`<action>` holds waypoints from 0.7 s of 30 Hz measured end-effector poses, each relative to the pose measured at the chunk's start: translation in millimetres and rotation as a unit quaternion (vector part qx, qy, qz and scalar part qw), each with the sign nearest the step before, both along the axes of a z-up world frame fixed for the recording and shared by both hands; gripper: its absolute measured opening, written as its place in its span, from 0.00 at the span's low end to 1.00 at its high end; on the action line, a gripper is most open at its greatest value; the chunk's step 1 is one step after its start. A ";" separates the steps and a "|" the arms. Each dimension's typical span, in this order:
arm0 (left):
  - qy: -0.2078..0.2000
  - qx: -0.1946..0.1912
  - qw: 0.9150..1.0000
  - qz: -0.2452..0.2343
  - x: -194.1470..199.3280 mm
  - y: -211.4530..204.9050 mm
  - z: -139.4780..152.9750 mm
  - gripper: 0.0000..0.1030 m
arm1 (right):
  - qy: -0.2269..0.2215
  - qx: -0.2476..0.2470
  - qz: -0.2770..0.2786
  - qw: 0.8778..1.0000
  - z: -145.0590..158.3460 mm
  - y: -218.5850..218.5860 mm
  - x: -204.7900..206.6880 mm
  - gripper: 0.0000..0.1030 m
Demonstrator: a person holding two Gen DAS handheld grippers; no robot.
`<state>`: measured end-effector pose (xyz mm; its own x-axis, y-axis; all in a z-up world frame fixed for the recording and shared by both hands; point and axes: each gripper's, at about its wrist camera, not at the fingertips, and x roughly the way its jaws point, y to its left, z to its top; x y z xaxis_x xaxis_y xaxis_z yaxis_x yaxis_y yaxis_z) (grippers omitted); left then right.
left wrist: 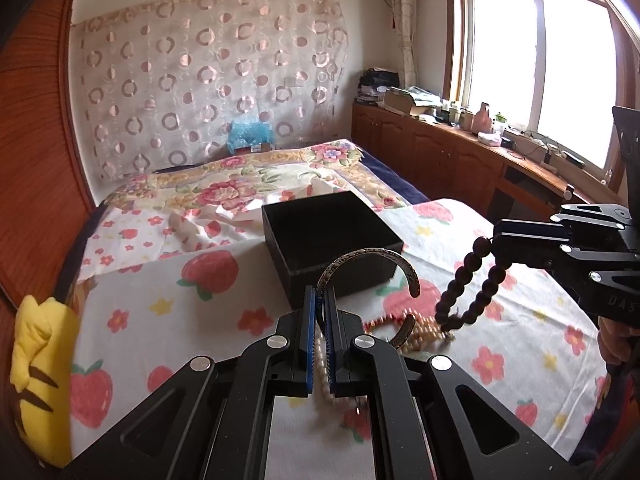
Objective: Organize jewelry
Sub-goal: 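Lift the silver bangle with the left tool while the right tool grasps the brown bead bracelet, then lower both held pieces into the black box and open both tools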
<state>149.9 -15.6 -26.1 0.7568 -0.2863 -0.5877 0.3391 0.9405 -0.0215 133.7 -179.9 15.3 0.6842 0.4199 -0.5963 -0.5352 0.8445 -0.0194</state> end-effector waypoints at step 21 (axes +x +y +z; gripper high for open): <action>0.058 0.018 0.998 -0.008 125.7 -29.5 -24.0 0.04 | -0.025 0.034 0.003 0.999 30.5 -6.2 100.1 0.14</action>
